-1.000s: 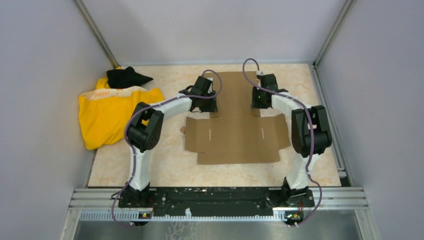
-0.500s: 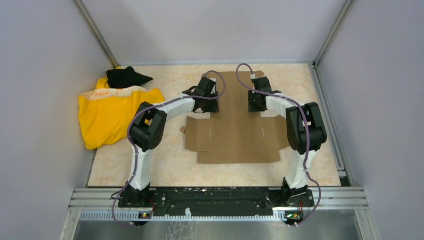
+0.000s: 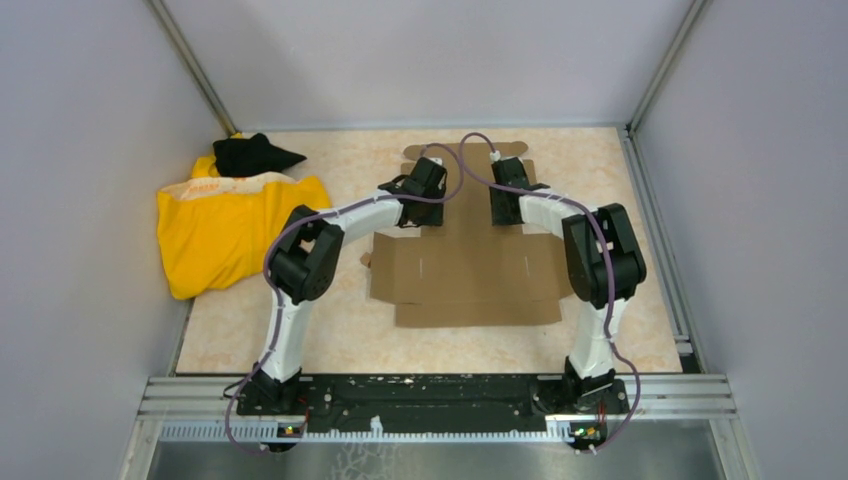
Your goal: Fold the paper box
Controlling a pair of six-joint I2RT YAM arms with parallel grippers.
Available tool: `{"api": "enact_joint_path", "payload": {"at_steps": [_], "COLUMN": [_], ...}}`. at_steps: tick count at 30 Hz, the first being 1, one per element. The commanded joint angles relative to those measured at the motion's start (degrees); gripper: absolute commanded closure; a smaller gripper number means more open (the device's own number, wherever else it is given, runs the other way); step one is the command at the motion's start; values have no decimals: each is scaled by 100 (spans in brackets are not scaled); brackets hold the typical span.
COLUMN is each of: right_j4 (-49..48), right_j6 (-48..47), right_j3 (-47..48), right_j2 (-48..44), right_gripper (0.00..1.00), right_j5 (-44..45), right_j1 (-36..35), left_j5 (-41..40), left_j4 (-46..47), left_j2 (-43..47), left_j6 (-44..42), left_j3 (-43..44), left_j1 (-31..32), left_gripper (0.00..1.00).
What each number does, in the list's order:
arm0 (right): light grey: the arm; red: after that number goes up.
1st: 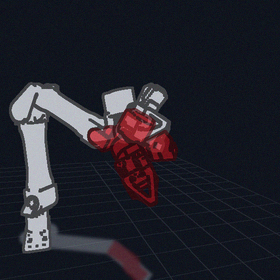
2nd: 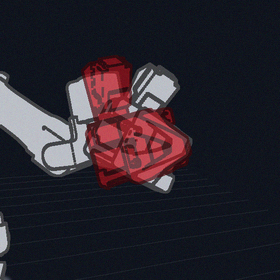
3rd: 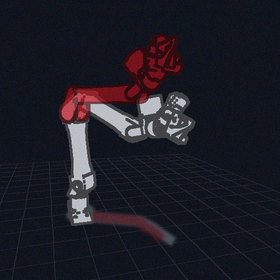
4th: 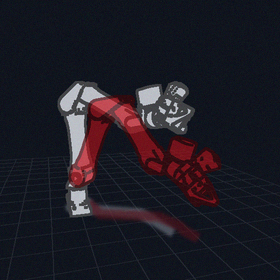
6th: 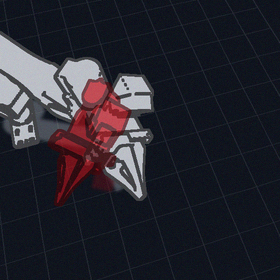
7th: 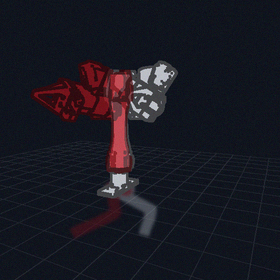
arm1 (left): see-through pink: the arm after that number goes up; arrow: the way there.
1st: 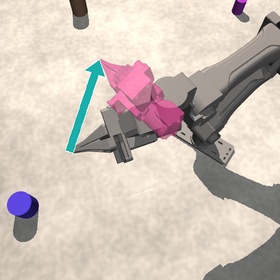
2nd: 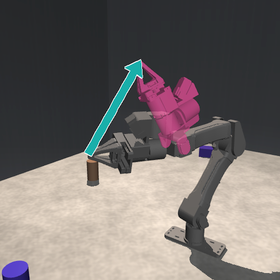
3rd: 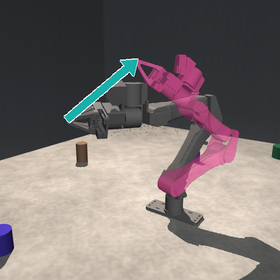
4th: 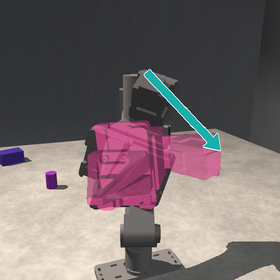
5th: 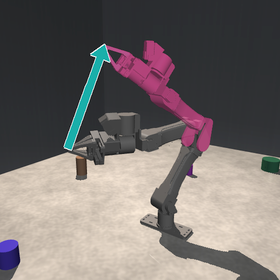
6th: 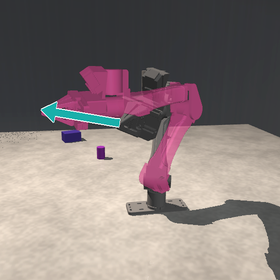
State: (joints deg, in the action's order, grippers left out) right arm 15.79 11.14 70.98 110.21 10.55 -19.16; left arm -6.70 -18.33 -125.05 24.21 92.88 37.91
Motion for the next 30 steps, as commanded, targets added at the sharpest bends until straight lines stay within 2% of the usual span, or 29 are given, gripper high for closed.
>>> {"api": "enact_joint_path", "payload": {"at_steps": [1, 6, 11, 20, 30], "right_j4": [125, 150, 302, 551, 819], "right_j6": [219, 340, 372, 503, 747], "right_j3": [-183, -152, 153, 964, 2044], "right_j2": [367, 384, 559, 1107, 1771], "right_gripper": [65, 64, 64, 63, 62], "right_j5": [-99, 22, -18, -315, -637], "right_j1": [-171, -209, -211, -211, -178], "left_j5": [-288, -422, -691, -398, 85], "left_j4": [-382, -211, -147, -66, -92], "left_j2": [-319, -322, -323, -536, -1010], "left_j6": [125, 265, 263, 152, -144], "left_j3": [-298, -549, -486, -82, 921], "left_j1": [178, 183, 149, -344, -872], "left_gripper": [62, 69, 69, 69, 68]}}
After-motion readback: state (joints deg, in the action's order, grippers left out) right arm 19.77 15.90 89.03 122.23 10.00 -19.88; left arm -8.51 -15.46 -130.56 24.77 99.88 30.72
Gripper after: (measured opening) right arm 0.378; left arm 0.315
